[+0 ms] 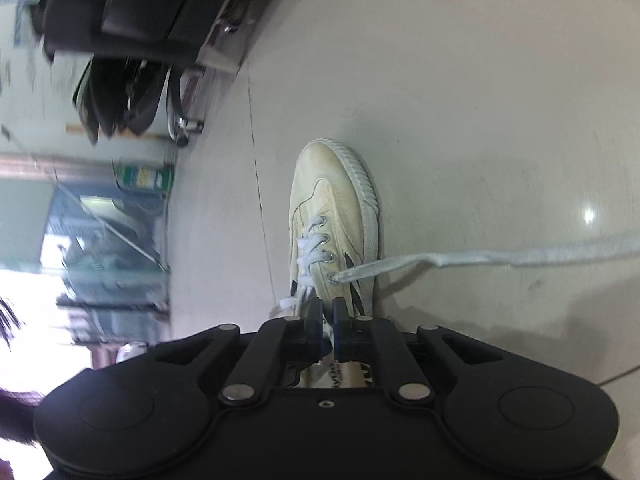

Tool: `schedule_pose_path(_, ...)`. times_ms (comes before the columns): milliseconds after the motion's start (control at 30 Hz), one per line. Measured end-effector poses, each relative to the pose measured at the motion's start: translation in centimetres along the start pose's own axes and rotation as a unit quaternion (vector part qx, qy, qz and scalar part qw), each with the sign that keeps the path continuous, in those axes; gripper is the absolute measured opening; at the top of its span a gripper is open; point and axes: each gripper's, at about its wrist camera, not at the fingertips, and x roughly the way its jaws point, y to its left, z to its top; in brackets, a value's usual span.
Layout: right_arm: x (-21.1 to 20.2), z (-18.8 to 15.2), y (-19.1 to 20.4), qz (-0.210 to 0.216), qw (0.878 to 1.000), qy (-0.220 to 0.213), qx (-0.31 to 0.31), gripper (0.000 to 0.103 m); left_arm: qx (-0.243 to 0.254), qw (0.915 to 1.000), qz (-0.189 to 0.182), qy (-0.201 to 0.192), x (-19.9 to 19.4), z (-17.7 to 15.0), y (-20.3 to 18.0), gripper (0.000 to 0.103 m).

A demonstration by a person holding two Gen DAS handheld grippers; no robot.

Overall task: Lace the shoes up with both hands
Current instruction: 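Hold the lace at the eyelet with the left gripper while the right gripper pinches it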

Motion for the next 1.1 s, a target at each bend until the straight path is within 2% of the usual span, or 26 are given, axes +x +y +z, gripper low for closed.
schedule_pose_path(233,0.7,-0.5,0.5,0.002,1.000,0.003,-0.006,0.004,0.008,1.0000,-0.003,-0.001,0.5,0.7,0.1,0.002)
schedule_pose_path(533,0.6,0.8,-0.3,0.003,1.000,0.006,-0.021,0.004,0.030,0.9994,-0.009,0.015,0.7,1.3,0.4,0.002)
schedule_pose_path(967,0.5,1.1,0.9,-0.009,0.994,0.006,-0.106,0.004,0.105,0.9927,-0.013,0.057,1.6,2.2,-0.2,0.002)
schedule_pose_path(1100,0.5,1.1,1.5,-0.019,0.988,0.008,-0.151,0.004,0.115,0.9913,-0.010,0.062,1.8,2.4,-0.2,0.002)
